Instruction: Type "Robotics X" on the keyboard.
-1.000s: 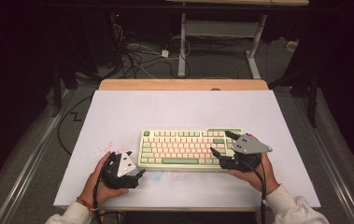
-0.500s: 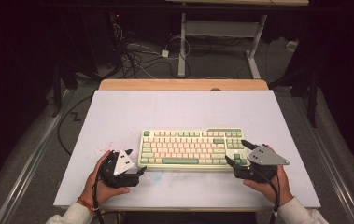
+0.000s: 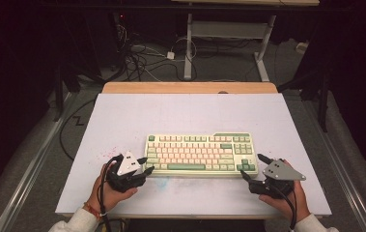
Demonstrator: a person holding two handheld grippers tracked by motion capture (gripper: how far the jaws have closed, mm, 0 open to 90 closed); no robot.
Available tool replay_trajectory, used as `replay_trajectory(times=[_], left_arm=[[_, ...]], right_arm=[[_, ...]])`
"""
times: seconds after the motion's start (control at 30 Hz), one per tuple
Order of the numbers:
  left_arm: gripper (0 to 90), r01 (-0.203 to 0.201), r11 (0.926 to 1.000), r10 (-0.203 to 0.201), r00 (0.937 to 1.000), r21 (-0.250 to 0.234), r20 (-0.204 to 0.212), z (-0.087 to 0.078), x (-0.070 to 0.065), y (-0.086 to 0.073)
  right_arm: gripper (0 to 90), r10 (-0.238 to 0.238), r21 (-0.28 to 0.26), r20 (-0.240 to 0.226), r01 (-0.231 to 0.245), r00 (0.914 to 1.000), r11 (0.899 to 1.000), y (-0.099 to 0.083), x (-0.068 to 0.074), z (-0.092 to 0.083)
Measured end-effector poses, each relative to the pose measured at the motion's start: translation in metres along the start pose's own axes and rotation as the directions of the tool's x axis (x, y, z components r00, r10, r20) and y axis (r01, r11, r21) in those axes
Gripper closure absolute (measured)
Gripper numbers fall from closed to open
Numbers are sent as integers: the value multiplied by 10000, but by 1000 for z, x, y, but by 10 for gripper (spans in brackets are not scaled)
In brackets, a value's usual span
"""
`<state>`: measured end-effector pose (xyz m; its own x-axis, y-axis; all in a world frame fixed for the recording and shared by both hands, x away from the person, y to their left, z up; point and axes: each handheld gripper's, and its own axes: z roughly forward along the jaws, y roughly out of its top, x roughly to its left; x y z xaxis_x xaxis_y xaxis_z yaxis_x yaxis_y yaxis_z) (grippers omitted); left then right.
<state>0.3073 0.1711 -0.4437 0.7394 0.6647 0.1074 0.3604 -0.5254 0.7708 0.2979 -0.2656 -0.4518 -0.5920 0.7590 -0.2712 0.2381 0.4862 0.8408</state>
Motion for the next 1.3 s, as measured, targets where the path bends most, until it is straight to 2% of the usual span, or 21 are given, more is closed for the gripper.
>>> replay_trajectory(times=[0.13,0.2,0.3,0.4,0.77,0.93,1.3], left_arm=[[757,-45,9999,43,9998,138,200,7,0,9],[824,-240,9992,230,9993,335,287,11,-1,15],[873,-429,9984,413,9982,364,430,17,-4,24],[875,-547,9975,518,9967,451,632,23,-5,33],[874,-682,9929,606,9950,971,797,58,-5,62],[873,-746,9904,631,9930,1164,994,72,-5,73],[871,-888,9820,749,9933,1670,881,97,-6,87]], right_arm=[[231,-142,120,67,141,9999,9998,-4,0,-2],[231,-198,149,118,196,9997,9997,-4,1,-4],[231,-212,163,134,210,9997,9996,-5,1,-4],[231,-281,210,117,278,9995,9994,-5,2,-3],[231,-375,307,-13,375,9993,9988,-5,3,0],[231,-460,361,-74,463,9989,9983,-6,4,1],[231,-591,478,-154,597,9981,9971,-6,5,3]])
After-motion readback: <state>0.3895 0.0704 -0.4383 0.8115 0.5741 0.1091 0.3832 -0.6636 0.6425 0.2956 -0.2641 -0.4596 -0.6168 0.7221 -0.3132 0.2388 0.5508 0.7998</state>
